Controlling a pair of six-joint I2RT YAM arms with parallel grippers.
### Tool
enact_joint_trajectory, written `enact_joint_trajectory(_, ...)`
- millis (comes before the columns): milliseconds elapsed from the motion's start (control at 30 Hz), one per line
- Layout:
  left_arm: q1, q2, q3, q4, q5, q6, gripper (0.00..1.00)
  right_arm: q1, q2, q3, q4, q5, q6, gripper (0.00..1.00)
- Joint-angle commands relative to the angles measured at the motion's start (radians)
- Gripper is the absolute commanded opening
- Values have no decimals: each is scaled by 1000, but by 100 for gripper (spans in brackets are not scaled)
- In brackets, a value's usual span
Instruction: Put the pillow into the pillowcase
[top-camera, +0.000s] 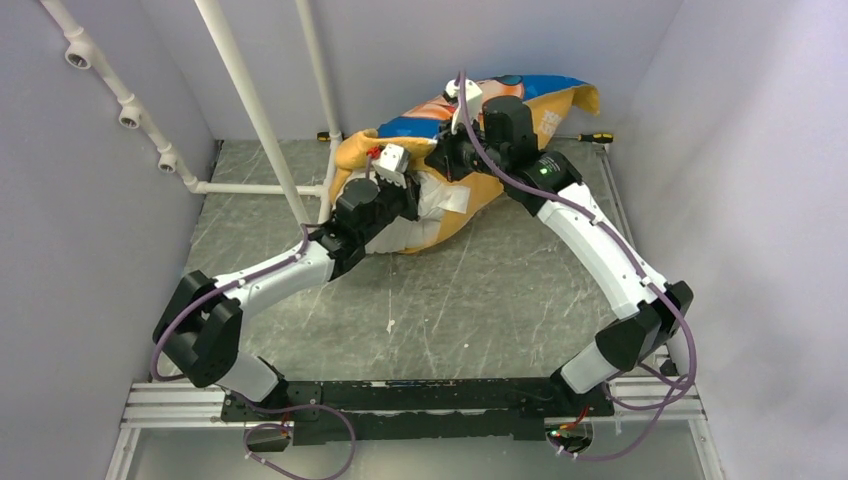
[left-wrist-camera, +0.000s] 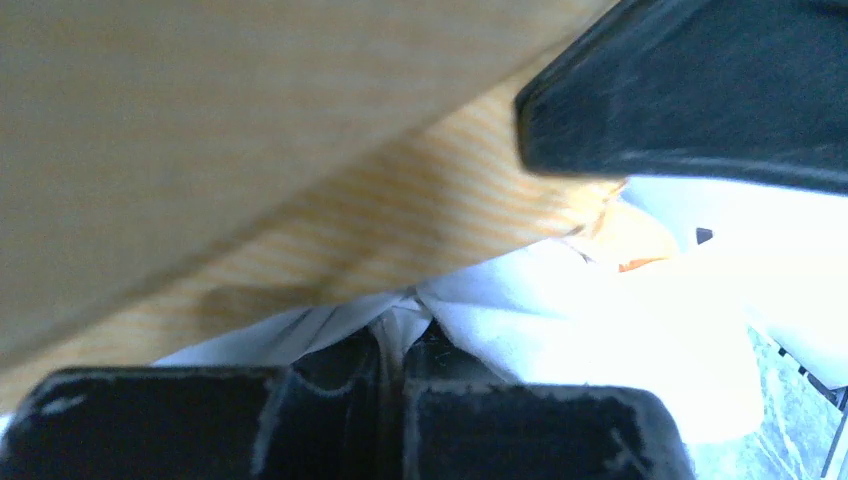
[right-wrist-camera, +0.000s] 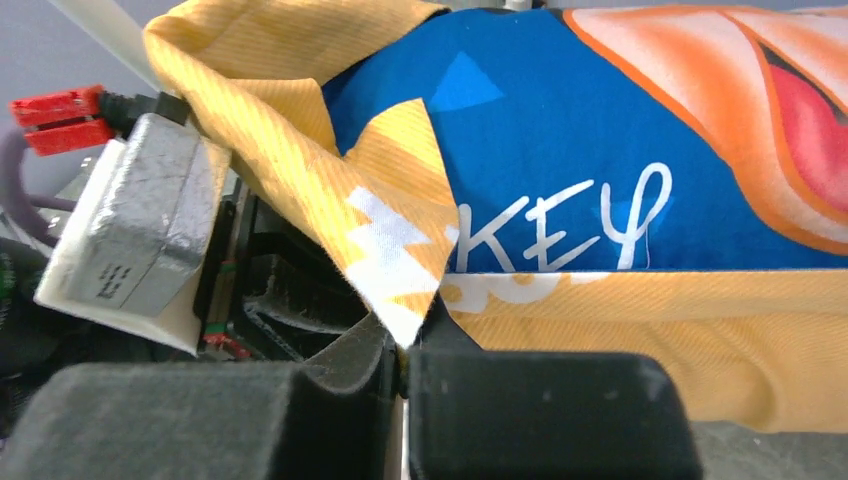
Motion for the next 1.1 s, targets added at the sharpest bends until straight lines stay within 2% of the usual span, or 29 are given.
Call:
enact_joint_trajectory(0, 26, -40, -15, 62, 8, -7, 0, -36, -72, 48, 110, -81, 29, 0)
enact_joint_trajectory(133, 38, -67, -49, 76, 24, -32, 0, -190, -99, 24, 197, -311, 205, 0)
enact_joint_trajectory(167, 39, -72, -48, 68, 40, -32, 3, -231, -97, 14, 231, -384, 266, 0)
enact_joint_trajectory(200, 40, -80, -44, 50, 58, -30, 9, -267, -89, 6, 270, -446, 319, 0)
enact_joint_trajectory(267, 42, -96, -24, -9, 127, -20, 33, -306, -61, 12, 302, -516, 393, 0)
enact_joint_trajectory(333, 42, -113, 8, -78, 226, 7, 53, -318, -25, 42, 293, -557, 421, 0)
enact_joint_trajectory(367, 43, -123, 27, -129, 271, 19, 57, -319, -5, 60, 287, -578, 434, 0)
enact_joint_trajectory(400, 43, -130, 45, -175, 282, 26, 56, -319, 6, 65, 306, -603, 453, 0)
enact_joint_trajectory(467, 44, -130, 69, -229, 296, 24, 48, -316, 28, 66, 374, -674, 515, 0)
enact_joint_trajectory(567, 47, -96, 92, -261, 340, 43, 43, -297, 51, 59, 525, -789, 618, 0)
enact_joint_trajectory(633, 50, -66, 86, -245, 325, 43, 41, -279, 70, 93, 528, -827, 634, 0)
enact_joint_trajectory(733, 68, -30, 31, -102, 276, 9, 38, -265, 87, 126, 528, -868, 669, 0)
enact_joint_trajectory(867, 100, 58, -39, 218, 243, -42, 31, -262, 73, 83, 666, -924, 808, 0)
enact_joint_trajectory(1000, 117, 200, 11, 462, 256, -35, 27, -260, 46, 43, 798, -948, 943, 0)
enact_joint_trajectory(1067, 117, 277, 64, 523, 236, -26, 26, -254, 37, 32, 870, -961, 1011, 0)
